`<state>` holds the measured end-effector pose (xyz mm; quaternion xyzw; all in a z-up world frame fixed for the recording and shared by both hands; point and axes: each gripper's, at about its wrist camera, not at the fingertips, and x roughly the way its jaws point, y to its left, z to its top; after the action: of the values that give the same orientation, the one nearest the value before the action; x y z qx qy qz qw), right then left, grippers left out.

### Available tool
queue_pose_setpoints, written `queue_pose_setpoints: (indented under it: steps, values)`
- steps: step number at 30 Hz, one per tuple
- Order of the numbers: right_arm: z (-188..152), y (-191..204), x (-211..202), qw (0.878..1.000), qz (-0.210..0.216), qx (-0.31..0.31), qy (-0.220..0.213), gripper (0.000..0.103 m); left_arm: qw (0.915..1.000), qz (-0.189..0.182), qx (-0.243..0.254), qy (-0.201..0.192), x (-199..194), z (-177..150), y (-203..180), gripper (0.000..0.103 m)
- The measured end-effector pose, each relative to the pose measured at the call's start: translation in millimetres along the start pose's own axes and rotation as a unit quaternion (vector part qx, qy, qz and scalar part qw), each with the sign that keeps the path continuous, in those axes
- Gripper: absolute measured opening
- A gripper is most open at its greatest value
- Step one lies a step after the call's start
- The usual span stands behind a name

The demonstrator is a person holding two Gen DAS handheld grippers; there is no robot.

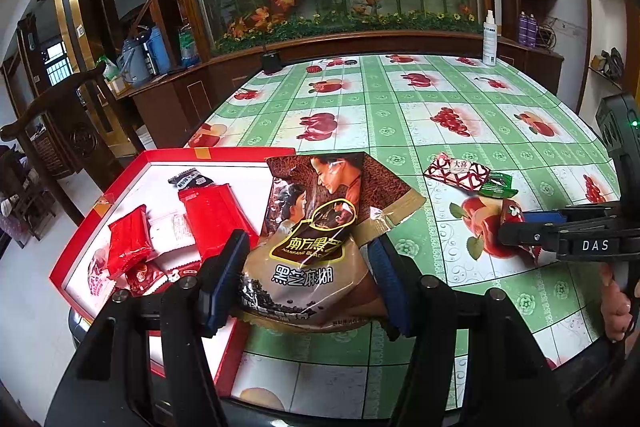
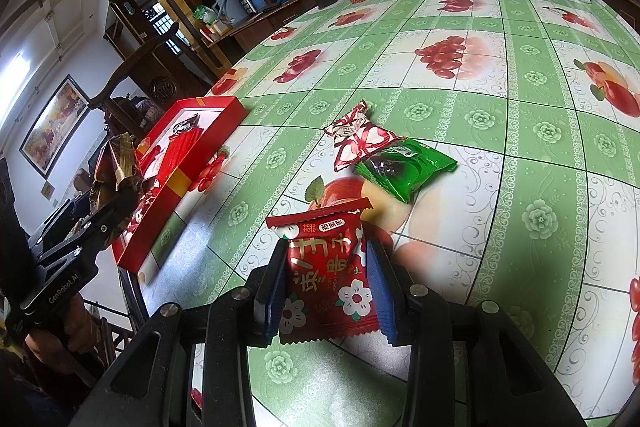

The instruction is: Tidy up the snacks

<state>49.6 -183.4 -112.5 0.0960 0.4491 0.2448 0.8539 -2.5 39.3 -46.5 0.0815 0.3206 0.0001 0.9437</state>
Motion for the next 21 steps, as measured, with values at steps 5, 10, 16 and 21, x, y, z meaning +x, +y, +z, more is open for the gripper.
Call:
queue_pose_setpoints:
  steps: [5, 10, 16, 21]
  values:
    - [-0.2, 1.1, 0.1, 1.000, 0.001, 0.002, -0.001, 0.039, 1.0000, 0.003, -0.006, -0.001, 1.2, -0.3, 5.2, 0.060]
    - [-0.5, 1.9, 0.3, 1.000, 0.002, 0.004, -0.002, 0.039, 0.9999, 0.003, -0.010, -0.006, 0.8, -0.5, 9.8, 0.060]
    - [-1.1, 0.9, -0.4, 1.000, 0.002, 0.007, -0.003, 0.039, 0.9998, 0.002, -0.018, -0.007, 1.5, -2.0, 18.0, 0.060]
    - [-2.8, -0.2, -0.3, 1.000, 0.001, 0.011, -0.007, 0.039, 0.9996, 0.001, -0.028, -0.010, 0.8, -3.7, 26.0, 0.060]
